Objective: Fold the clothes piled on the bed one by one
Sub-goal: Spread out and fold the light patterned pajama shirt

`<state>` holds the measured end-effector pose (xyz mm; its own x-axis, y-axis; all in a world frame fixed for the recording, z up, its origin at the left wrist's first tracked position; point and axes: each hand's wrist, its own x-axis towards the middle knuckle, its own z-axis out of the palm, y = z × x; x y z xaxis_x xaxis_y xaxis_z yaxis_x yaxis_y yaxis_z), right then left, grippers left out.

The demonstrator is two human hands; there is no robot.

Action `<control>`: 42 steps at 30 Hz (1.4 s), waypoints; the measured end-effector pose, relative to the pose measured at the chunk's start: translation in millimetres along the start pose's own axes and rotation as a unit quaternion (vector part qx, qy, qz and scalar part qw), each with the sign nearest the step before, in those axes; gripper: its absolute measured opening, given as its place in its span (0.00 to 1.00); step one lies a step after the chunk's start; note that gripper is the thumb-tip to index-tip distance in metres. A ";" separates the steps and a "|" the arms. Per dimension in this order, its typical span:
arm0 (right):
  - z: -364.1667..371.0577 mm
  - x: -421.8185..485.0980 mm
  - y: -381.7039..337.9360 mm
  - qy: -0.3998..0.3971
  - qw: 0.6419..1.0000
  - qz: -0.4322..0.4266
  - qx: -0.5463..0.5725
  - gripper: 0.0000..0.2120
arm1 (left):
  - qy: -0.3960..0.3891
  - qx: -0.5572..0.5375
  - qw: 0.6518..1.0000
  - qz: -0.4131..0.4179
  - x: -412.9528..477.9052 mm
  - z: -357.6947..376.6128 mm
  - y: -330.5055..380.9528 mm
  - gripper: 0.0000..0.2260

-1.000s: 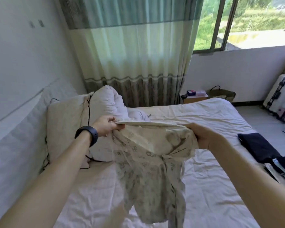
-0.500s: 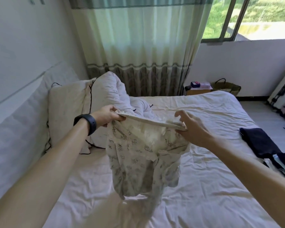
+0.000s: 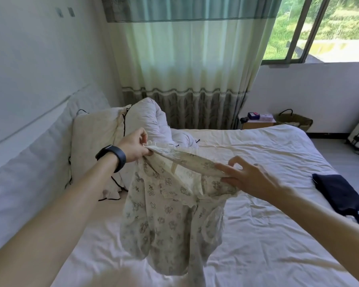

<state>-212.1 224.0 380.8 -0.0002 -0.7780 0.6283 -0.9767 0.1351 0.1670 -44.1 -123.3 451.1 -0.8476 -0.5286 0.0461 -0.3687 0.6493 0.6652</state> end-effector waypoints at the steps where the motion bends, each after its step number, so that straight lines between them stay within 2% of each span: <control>1: 0.1 1.3 0.2 -0.008 0.999 0.022 0.034 0.20 | 0.007 0.001 1.000 -0.003 -0.2 -2.4 -1.6 0.20; 2: 0.3 4.2 -1.1 -0.023 0.993 0.081 0.084 0.19 | 0.013 0.002 1.000 -0.005 -0.4 -3.9 -2.9 0.20; 3: -0.1 8.9 -4.0 -0.038 0.973 0.177 0.146 0.18 | 0.017 0.004 1.000 -0.005 -1.0 -4.1 -3.8 0.20; 4: 0.3 14.9 -7.2 -0.055 0.931 0.286 0.218 0.18 | 0.021 0.008 1.000 -0.003 -1.4 -3.2 -4.5 0.21; 5: 2.9 20.0 -9.4 -0.074 0.874 0.380 0.294 0.16 | 0.024 0.015 1.000 0.000 -1.7 -2.3 -5.1 0.20; 6: 5.1 24.2 -12.1 -0.089 0.817 0.439 0.362 0.12 | 0.027 0.022 0.999 0.000 -1.6 -1.3 -6.0 0.20; 8: 5.7 27.7 -18.7 -0.113 0.714 0.486 0.491 0.11 | 0.036 0.028 0.999 -0.007 -1.1 -1.7 -9.1 0.19; 9: 6.2 27.5 -22.3 -0.107 0.645 0.501 0.567 0.12 | 0.042 0.025 0.999 -0.014 -0.7 -3.0 -11.1 0.19; 10: 6.1 26.8 -25.9 -0.086 0.558 0.519 0.642 0.13 | 0.044 0.017 0.999 -0.021 -0.1 -4.4 -13.4 0.19; 11: 6.2 25.7 -29.4 -0.061 0.473 0.536 0.697 0.14 | 0.040 0.008 0.999 -0.028 0.1 -5.4 -15.7 0.19; 12: 6.9 23.9 -32.9 -0.037 0.404 0.549 0.731 0.14 | 0.030 0.000 0.999 -0.035 -0.5 -5.6 -18.2 0.19; 13: 9.6 21.7 -35.6 -0.022 0.358 0.561 0.746 0.15 | 0.017 -0.006 0.999 -0.042 -2.0 -4.3 -20.6 0.19; 14: 12.6 21.0 -39.2 -0.016 0.329 0.575 0.749 0.15 | 0.002 -0.012 0.999 -0.048 -3.5 -1.5 -23.7 0.20; 15: 16.0 19.8 -43.3 -0.015 0.320 0.594 0.738 0.14 | -0.015 -0.018 0.998 -0.053 -5.5 2.7 -27.1 0.20; 17: 23.1 16.6 -51.5 0.011 0.335 0.649 0.683 0.10 | -0.042 -0.025 0.997 -0.064 -9.5 12.4 -33.2 0.20; 19: 29.3 10.0 -58.3 0.043 0.393 0.691 0.605 0.09 | -0.060 -0.022 0.995 -0.076 -13.4 20.8 -38.0 0.21; 20: 30.5 6.1 -61.5 0.045 0.446 0.690 0.569 0.10 | -0.067 -0.021 0.994 -0.079 -14.7 23.9 -39.5 0.21; 21: 29.6 2.1 -65.7 0.033 0.515 0.671 0.532 0.11 | -0.074 -0.023 0.994 -0.080 -16.3 26.6 -40.4 0.21; 22: 26.3 -2.1 -70.8 0.007 0.597 0.636 0.489 0.11 | -0.081 -0.024 0.993 -0.080 -17.8 28.6 -40.5 0.21; 24: 23.3 -12.6 -78.8 -0.074 0.759 0.519 0.387 0.22 | -0.090 -0.028 0.993 -0.069 -20.1 31.0 -37.1 0.21; 25: 23.3 -16.4 -81.3 -0.114 0.817 0.465 0.322 0.25 | -0.090 -0.032 0.994 -0.062 -20.0 31.5 -34.7 0.21; 26: 26.0 -19.2 -81.3 -0.135 0.860 0.425 0.247 0.22 | -0.087 -0.037 0.994 -0.057 -19.1 31.4 -32.3 0.21; 27: 27.7 -19.6 -81.2 -0.147 0.885 0.396 0.194 0.17 | -0.085 -0.042 0.994 -0.053 -18.5 31.1 -29.5 0.22; 30: 32.8 -18.0 -73.5 -0.178 0.896 0.381 0.145 0.10 | -0.065 -0.019 0.997 -0.039 -19.5 28.5 -23.5 0.21; 33: 30.4 -15.6 -58.2 -0.243 0.880 0.394 0.105 0.11 | -0.032 0.081 0.996 -0.001 -25.4 26.1 -26.6 0.16; 35: 22.8 -8.8 -47.2 -0.246 0.852 0.430 0.170 0.12 | -0.024 0.179 0.983 0.040 -33.6 30.4 -32.9 0.13; 38: 15.6 -3.2 -37.7 -0.181 0.773 0.538 0.283 0.19 | 0.001 0.291 0.955 0.063 -50.6 48.4 -49.8 0.11; 40: 13.3 -4.2 -39.6 -0.170 0.721 0.584 0.331 0.22 | -0.001 0.229 0.973 0.029 -63.5 67.8 -63.0 0.14; 42: 18.7 -9.2 -45.6 -0.144 0.656 0.622 0.403 0.23 | -0.030 0.006 0.997 -0.065 -75.8 90.0 -70.7 0.12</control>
<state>-171.5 213.5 353.2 -0.8315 -0.4732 -0.2910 0.0212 0.4964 -0.8678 11.9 -79.9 333.5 -0.8132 -0.5758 -0.0842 -0.4815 0.5845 0.6531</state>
